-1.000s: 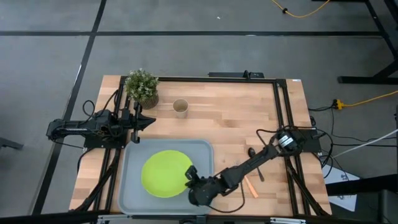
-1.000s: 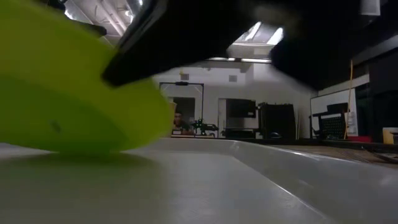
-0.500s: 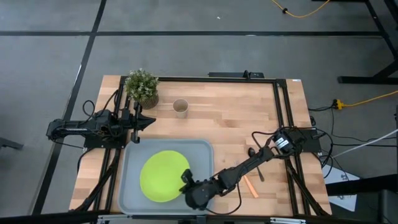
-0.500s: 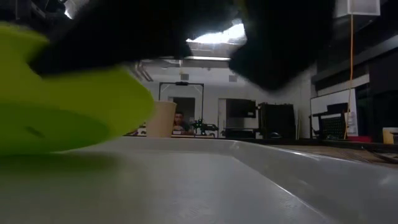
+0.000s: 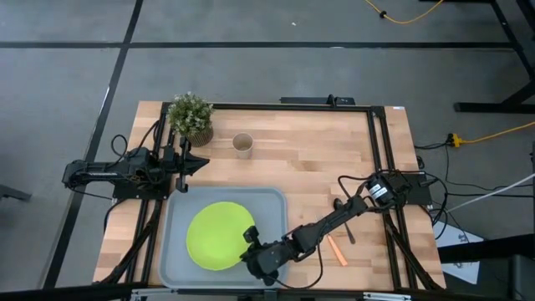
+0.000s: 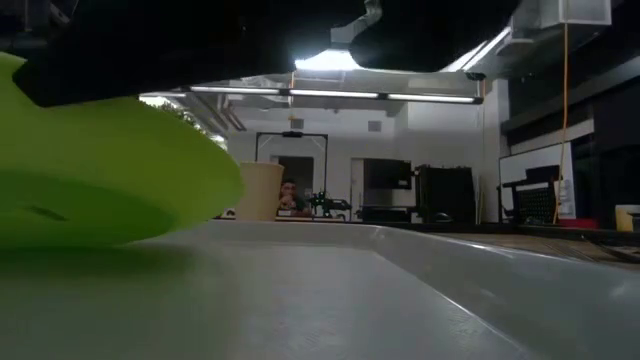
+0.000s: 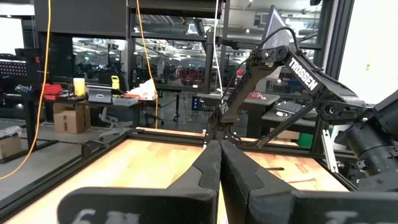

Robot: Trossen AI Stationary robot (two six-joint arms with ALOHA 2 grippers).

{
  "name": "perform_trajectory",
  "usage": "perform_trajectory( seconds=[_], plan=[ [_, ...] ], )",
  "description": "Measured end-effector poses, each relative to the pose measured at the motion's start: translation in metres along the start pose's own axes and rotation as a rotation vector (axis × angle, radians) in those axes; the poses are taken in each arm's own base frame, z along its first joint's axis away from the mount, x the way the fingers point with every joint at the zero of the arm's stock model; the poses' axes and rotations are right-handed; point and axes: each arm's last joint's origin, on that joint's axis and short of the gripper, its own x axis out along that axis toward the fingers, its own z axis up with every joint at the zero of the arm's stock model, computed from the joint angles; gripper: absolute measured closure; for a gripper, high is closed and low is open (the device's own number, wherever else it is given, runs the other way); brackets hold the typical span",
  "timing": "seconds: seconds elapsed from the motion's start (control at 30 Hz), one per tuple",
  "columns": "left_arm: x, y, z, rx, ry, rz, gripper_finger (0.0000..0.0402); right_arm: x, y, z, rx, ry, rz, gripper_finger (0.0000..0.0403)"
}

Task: Pick and place plate/cup/fork/spoon on tray
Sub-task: Put the light green plate on the serving tray, then put the light brown cup on the serving tray

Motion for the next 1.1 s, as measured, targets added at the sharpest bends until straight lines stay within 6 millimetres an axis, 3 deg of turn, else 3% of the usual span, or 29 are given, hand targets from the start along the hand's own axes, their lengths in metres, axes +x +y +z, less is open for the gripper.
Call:
perform_trajectory(
  seconds=[1.1],
  plan=[
    [0.0, 0.0, 0.0, 0.0, 0.0, 0.0, 0.0401, 0.0017, -0.0072, 0.0039, 0.154, -0.063, 0.022, 0.0357]
  ],
)
